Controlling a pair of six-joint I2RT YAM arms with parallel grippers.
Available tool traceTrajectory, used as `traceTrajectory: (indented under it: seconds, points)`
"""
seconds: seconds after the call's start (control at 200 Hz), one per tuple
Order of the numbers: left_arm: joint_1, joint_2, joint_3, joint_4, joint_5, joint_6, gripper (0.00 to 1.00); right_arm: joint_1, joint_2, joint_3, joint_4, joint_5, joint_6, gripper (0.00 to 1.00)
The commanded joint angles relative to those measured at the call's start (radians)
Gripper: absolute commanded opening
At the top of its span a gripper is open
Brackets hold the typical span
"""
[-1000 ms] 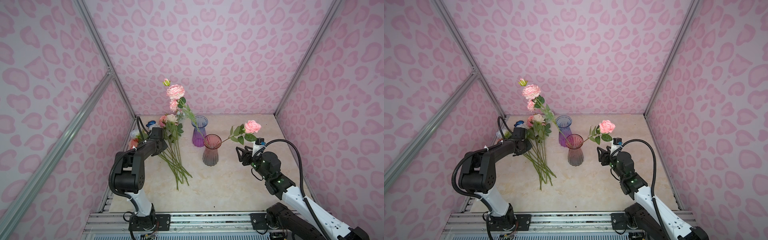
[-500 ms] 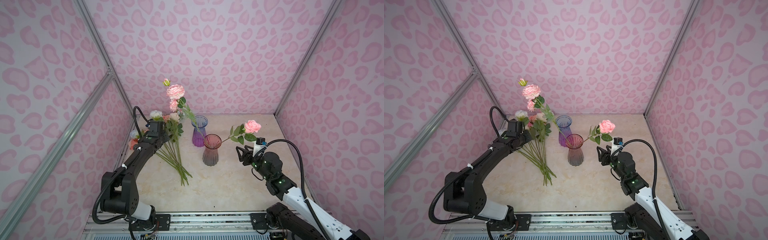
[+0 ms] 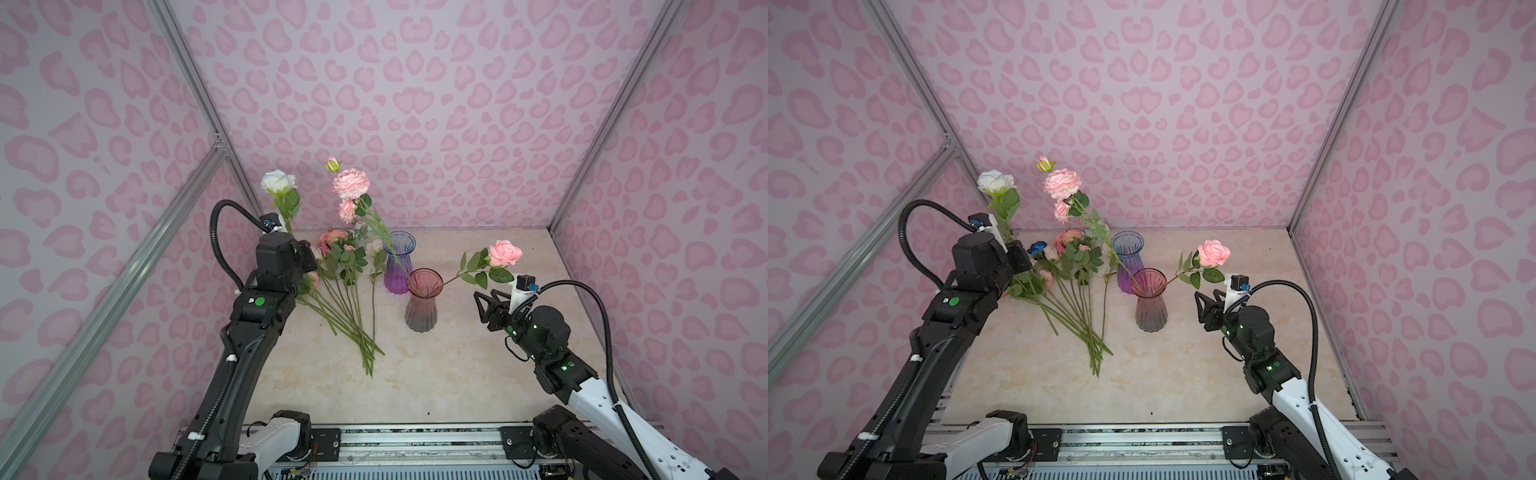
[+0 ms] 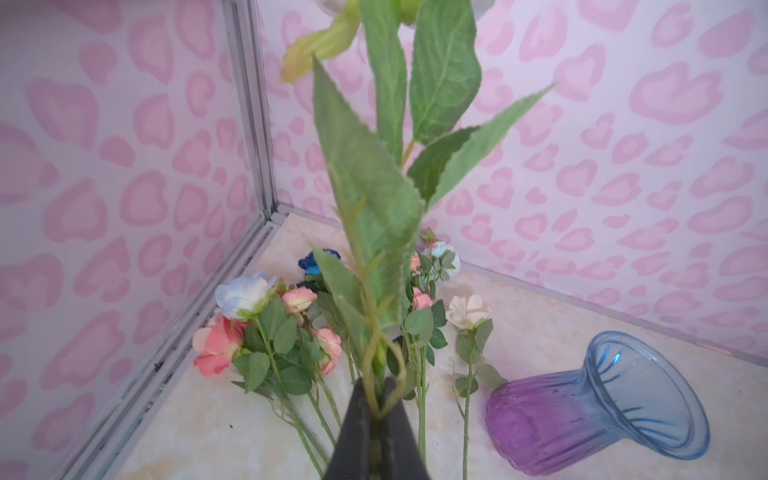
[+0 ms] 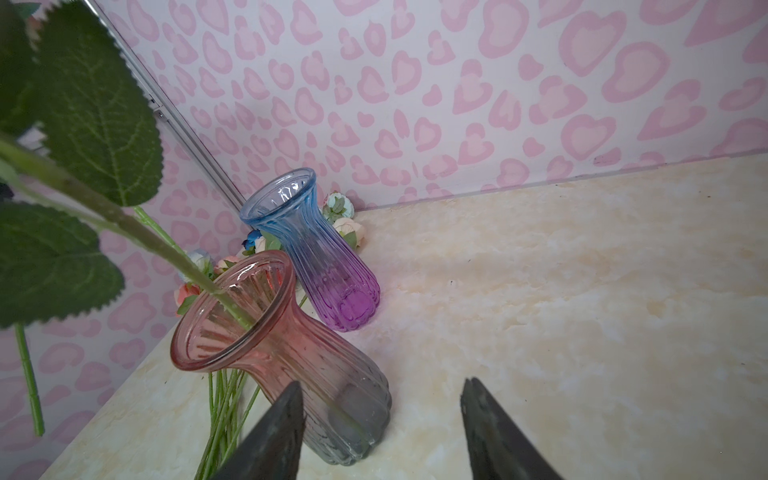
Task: Arrange flowers in a vase
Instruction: Pick up the flower from the flowers.
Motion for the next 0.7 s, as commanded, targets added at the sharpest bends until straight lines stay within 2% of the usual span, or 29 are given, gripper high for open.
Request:
traceTrajectory:
  seconds: [0.0, 0.145, 0.34, 0.52, 0.615, 0.695]
  points:
    - [0.0, -0.078, 0.01, 0.029, 0.034, 0.086, 0.03, 0.0, 0.0, 0.006, 0.023, -0.018, 0.007, 0.61]
    - [-0.004, -0.199, 0.011, 0.096, 0.185, 0.132, 0.03, 0.003, -0.005, 0.026, 0.015, -0.039, -0.002, 0.61]
    - [-0.027, -0.321, 0.047, 0.115, 0.376, 0.142, 0.03, 0.003, -0.04, 0.033, -0.026, 0.003, -0.016, 0.62]
    - [-0.06, -0.367, 0.019, 0.198, 0.593, 0.05, 0.03, 0.003, -0.116, 0.05, -0.146, 0.031, -0.043, 0.62]
    - [-0.096, -0.369, -0.009, 0.261, 0.648, 0.007, 0.03, 0.002, -0.207, 0.045, -0.259, 0.058, -0.043, 0.62]
    - [-0.166, -0.356, -0.036, 0.319, 0.637, 0.007, 0.03, -0.001, -0.273, 0.035, -0.322, 0.004, -0.001, 0.62]
